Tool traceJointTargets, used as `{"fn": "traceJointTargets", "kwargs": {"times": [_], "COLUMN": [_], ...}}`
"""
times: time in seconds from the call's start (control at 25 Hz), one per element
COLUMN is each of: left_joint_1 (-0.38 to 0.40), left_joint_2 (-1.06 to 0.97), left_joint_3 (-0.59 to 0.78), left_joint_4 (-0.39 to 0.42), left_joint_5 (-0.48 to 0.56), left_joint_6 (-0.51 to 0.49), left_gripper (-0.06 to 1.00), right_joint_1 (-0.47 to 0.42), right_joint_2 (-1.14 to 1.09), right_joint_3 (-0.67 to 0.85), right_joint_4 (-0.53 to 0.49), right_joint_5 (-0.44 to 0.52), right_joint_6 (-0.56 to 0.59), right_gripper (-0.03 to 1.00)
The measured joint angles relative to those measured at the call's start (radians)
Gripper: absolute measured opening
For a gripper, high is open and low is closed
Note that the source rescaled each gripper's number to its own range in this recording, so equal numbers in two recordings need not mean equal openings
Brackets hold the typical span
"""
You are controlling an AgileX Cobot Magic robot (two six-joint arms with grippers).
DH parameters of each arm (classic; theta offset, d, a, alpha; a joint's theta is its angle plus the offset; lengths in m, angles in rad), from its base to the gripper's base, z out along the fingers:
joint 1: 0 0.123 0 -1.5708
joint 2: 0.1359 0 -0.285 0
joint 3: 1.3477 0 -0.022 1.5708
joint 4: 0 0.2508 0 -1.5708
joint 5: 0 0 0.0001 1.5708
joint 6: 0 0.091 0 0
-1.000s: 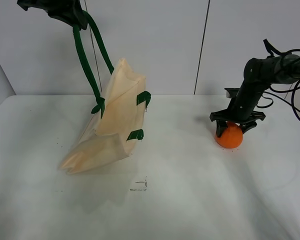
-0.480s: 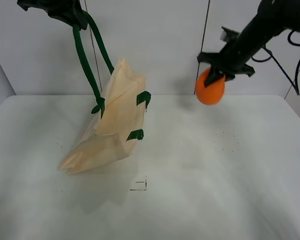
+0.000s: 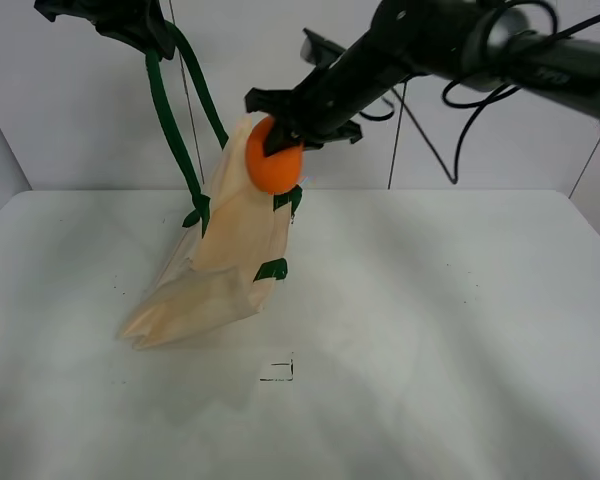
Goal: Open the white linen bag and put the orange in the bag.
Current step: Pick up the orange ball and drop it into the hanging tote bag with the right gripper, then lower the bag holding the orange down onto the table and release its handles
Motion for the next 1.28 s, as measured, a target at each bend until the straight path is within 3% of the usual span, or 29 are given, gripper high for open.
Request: {"fn": "traceJointTargets", "kwargs": {"times": [0.32, 0.4, 0.52, 0.56, 0.64, 0.8, 0.92, 1.0, 1.28], "left_joint_1": [0.000, 0.000, 0.000, 0.000, 0.000, 0.000, 0.000, 0.000, 0.000], "left_joint_2": [0.000, 0.000, 0.000, 0.000, 0.000, 0.000, 0.000, 0.000, 0.000], "left_joint_3": [0.000, 0.000, 0.000, 0.000, 0.000, 0.000, 0.000, 0.000, 0.000], "left_joint_4": [0.000, 0.000, 0.000, 0.000, 0.000, -0.001, -0.001, -0.001, -0.001], "left_joint_5": [0.000, 0.000, 0.000, 0.000, 0.000, 0.000, 0.000, 0.000, 0.000], "left_joint_6": [0.000, 0.000, 0.000, 0.000, 0.000, 0.000, 0.000, 0.000, 0.000], "left_gripper": [0.00, 0.00, 0.00, 0.00, 0.00, 0.00, 0.00, 0.00, 0.00], "right_joint_1": [0.060, 0.060, 0.060, 0.060, 0.060, 0.060, 0.053, 0.040, -0.104], "right_joint_2": [0.140, 0.148, 0.148, 0.148, 0.148, 0.139, 0.131, 0.128, 0.133], "right_joint_3": [0.000, 0.000, 0.000, -0.001, -0.009, -0.077, -0.138, -0.156, -0.158], "right_joint_4": [0.013, 0.017, 0.019, 0.014, -0.018, -0.180, -0.383, -0.464, -0.513], "right_joint_5": [-0.045, -0.046, -0.049, -0.049, -0.023, 0.132, 0.254, 0.309, 0.370], "right_joint_6": [0.000, -0.016, -0.044, -0.051, -0.057, 0.024, 0.115, 0.155, 0.172], "right_gripper": [0.03, 0.22, 0.74, 0.85, 0.95, 0.99, 1.00, 1.00, 1.00]}}
